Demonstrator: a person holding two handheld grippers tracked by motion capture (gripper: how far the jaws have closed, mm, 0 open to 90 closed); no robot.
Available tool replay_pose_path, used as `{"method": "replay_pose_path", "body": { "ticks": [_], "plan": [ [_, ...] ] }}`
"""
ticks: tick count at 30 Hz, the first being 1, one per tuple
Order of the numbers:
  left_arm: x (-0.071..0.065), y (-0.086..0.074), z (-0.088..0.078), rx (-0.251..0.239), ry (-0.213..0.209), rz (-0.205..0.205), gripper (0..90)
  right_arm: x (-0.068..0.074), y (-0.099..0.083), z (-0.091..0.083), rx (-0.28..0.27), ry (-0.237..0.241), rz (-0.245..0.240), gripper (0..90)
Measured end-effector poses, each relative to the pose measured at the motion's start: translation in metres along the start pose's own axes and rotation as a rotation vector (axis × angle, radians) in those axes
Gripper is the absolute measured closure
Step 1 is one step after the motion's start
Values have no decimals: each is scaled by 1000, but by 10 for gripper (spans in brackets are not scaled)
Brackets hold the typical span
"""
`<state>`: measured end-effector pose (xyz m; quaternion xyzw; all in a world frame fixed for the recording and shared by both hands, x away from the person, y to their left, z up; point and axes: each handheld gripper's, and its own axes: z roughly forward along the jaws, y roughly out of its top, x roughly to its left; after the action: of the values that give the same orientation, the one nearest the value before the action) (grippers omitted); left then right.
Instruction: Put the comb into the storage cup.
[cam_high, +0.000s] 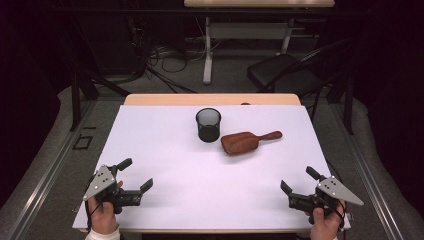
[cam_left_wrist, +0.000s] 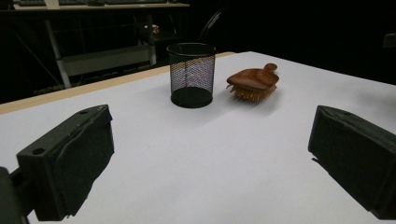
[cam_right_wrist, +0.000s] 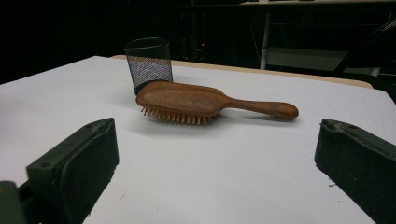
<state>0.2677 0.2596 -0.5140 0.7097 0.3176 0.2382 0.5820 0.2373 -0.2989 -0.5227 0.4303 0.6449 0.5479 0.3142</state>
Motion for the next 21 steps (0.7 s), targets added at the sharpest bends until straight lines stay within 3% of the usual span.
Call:
{"method": "replay_pose_path", "body": {
  "ticks": [8, 14, 21],
  "plan": [
    [1, 0, 0, 0, -4, -30, 2, 2, 1, 3, 29, -28, 1, 0],
    [1, 0, 3, 3, -14, -54, 2, 5, 1, 5, 49, -29, -41, 0],
    [2, -1, 11, 25, -10, -72, 2, 0, 2, 2, 52, -52, -9, 0]
  ]
}}
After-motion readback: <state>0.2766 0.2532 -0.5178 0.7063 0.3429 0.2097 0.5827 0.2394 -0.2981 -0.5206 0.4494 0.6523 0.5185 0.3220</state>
